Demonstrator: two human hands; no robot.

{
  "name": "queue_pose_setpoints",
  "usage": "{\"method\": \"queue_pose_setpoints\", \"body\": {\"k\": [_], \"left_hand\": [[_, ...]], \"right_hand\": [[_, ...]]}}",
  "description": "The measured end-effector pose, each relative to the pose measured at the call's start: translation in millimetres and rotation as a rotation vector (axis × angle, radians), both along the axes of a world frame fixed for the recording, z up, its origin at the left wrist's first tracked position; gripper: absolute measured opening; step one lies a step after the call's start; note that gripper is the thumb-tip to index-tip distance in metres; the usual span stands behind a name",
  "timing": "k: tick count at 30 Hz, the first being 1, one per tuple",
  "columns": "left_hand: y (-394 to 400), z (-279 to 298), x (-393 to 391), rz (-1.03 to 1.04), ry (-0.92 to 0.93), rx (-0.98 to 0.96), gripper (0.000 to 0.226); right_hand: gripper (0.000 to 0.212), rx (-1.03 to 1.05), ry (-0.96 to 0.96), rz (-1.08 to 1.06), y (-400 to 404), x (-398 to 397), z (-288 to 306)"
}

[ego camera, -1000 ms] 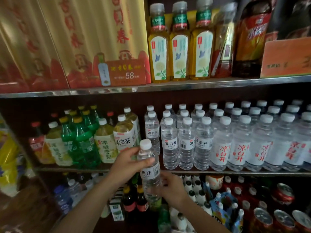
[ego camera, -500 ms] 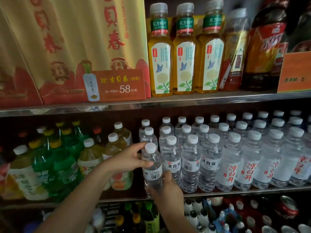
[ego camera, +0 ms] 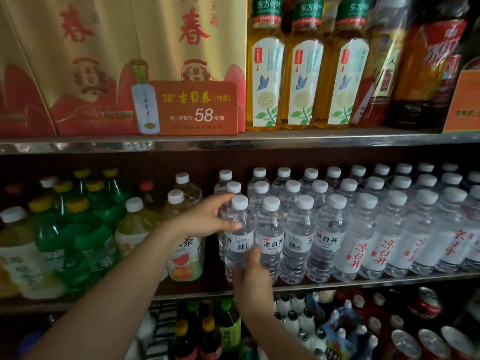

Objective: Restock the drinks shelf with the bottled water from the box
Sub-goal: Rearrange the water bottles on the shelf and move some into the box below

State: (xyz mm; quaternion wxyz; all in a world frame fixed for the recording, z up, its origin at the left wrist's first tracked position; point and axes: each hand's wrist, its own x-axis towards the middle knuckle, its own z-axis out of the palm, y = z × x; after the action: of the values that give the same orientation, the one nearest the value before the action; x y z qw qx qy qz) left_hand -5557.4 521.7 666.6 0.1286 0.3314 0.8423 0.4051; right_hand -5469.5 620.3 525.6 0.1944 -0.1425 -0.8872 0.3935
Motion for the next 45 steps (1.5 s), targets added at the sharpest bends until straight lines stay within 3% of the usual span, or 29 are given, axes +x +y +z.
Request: {"method": "queue_pose_setpoints", "body": {"k": [5, 10, 14, 16, 18, 23, 28, 33, 38, 43, 45], "left_hand": [[0, -17, 5, 0.118, 0.157, 0.07, 0.07], [2, -40, 14, 0.308, 0.15, 0.202, 0.069], [7, -29, 29, 0.413, -0.193, 0.556, 0.067], [14, -20, 29, 0.492, -0.39, 0.827, 0.049], [22, -15, 28, 0.574, -0.516, 0.94, 0.037], [41, -34, 19, 0.583, -0.655, 0.888, 0.046], [42, -67, -14, 0.676, -0.687, 0.875, 0.048], [50, -97, -17, 0.738, -0.74, 0.932, 0.045], [63, -89, -20, 0.731, -0.728, 1.011, 0.036], [62, -99, -24, 0.657, -0.719, 0.935, 0.063], [61, -98, -23, 0.65, -0.68, 0.884, 0.06]], "right_hand": [[0.032, -0.07, -0.074, 0.041, 6, 2, 5], [0.039, -0.043, -0.094, 0.157, 16, 8, 16], [0.037, -0.086, -0.11, 0.191, 18, 13, 16], [0.031, -0.129, -0.089, 0.183, 19, 20, 13], [0.026, -0.201, -0.085, 0.172, 19, 32, 7], [0.041, -0.344, -0.137, 0.119, 9, 47, -11], [0.039, -0.37, -0.235, 0.172, 14, 28, -34], [0.051, -0.426, -0.09, 0.116, 0, 9, -31], [0.04, -0.449, -0.056, 0.186, 1, 7, -38], [0.038, -0.447, -0.034, 0.196, -2, 5, -42], [0.038, -0.429, -0.052, 0.207, 1, 5, -40]]}}
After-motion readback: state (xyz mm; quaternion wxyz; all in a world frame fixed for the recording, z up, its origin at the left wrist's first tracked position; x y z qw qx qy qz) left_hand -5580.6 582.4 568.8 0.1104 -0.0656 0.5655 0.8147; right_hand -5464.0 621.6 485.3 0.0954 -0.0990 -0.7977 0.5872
